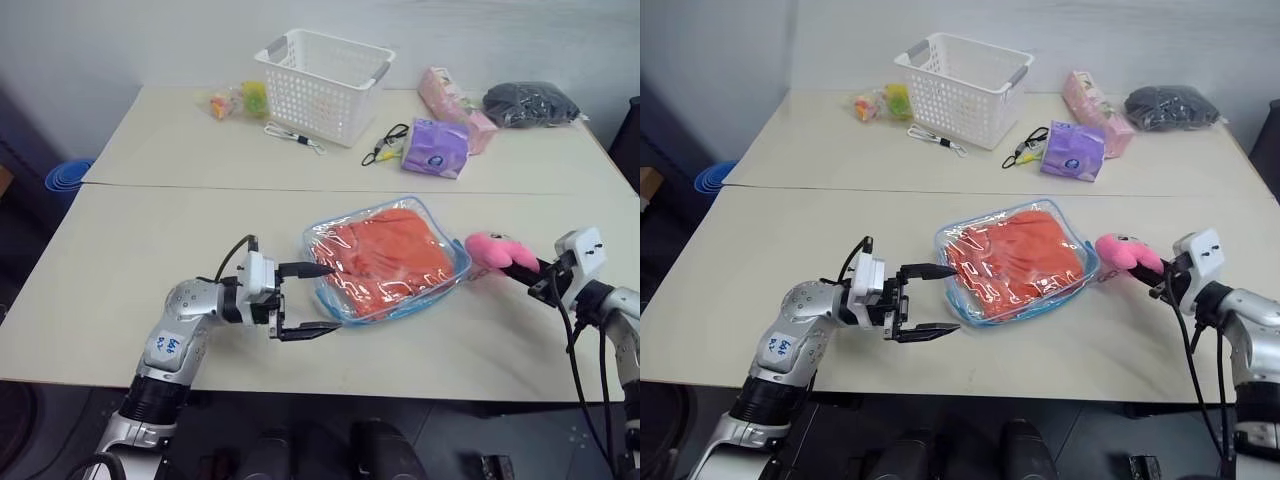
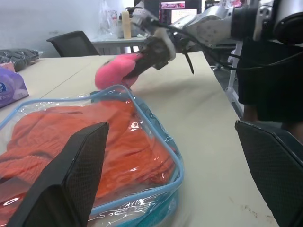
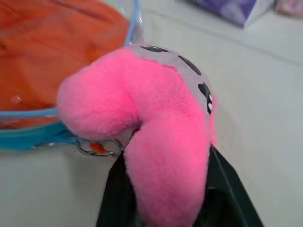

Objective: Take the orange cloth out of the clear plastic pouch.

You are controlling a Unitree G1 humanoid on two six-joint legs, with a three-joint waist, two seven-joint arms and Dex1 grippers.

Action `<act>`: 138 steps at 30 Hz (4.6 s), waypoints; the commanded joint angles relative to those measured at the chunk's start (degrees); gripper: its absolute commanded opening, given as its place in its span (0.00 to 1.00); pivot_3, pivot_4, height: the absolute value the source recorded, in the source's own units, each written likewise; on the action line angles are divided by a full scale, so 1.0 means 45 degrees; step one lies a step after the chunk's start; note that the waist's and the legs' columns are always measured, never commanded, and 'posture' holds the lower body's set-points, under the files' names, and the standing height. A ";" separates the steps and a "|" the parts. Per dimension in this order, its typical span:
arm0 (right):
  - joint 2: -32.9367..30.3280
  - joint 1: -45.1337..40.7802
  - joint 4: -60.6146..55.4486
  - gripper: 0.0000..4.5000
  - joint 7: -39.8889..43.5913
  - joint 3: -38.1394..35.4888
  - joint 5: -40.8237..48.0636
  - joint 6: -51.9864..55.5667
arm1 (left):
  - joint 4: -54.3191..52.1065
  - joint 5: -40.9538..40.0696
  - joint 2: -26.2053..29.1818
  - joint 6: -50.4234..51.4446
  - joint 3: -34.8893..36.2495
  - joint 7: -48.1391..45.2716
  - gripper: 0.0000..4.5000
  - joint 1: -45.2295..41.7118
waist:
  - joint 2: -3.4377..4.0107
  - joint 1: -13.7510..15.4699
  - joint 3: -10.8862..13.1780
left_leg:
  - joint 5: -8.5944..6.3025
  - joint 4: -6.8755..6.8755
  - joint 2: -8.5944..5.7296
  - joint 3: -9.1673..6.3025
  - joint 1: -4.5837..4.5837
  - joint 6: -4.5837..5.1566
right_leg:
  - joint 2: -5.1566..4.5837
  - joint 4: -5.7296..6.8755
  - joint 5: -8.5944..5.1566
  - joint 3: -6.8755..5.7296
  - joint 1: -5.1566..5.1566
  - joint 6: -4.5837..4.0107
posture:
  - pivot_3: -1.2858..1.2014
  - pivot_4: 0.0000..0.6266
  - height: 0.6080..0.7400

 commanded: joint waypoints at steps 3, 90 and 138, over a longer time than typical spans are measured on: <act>0.0952 0.1913 -0.3564 0.13 0.0281 -0.1041 0.0594 -0.2832 | 0.0033 0.0135 -0.0039 -0.0304 0.0021 0.0178 1.00 0.0128 | 0.0000 -0.0015 0.0000 | 0.0000 -0.0007 0.0000 0.0002 0.0006 -0.0001 | 0.0002 0.0003 0.0000 0.0005 0.0000 0.0000 | 0.52 0.24 1.00; -0.1084 -0.2943 0.3379 0.01 0.5441 0.4977 -0.3080 -1.0796 | 0.3149 0.4215 -0.3482 -0.1081 -0.4597 0.0899 1.00 -0.2620 | -0.0034 0.0001 0.0046 | -0.0007 0.0108 0.0017 0.0005 -0.0010 0.0001 | 0.0007 0.0035 0.0000 -0.0010 0.0006 -0.0004 | 0.52 0.24 1.00; -0.1699 -0.1421 0.2876 0.05 0.6714 0.4006 0.0503 -0.8318 | 0.5509 0.0214 0.5012 0.1425 0.3380 -0.1795 0.40 -0.0933 | -0.0020 -0.0037 0.0054 | -0.0034 0.0086 0.0030 -0.0019 -0.0010 0.0002 | -0.0007 0.0034 -0.0003 -0.0025 -0.0003 -0.0009 | 0.52 0.24 1.00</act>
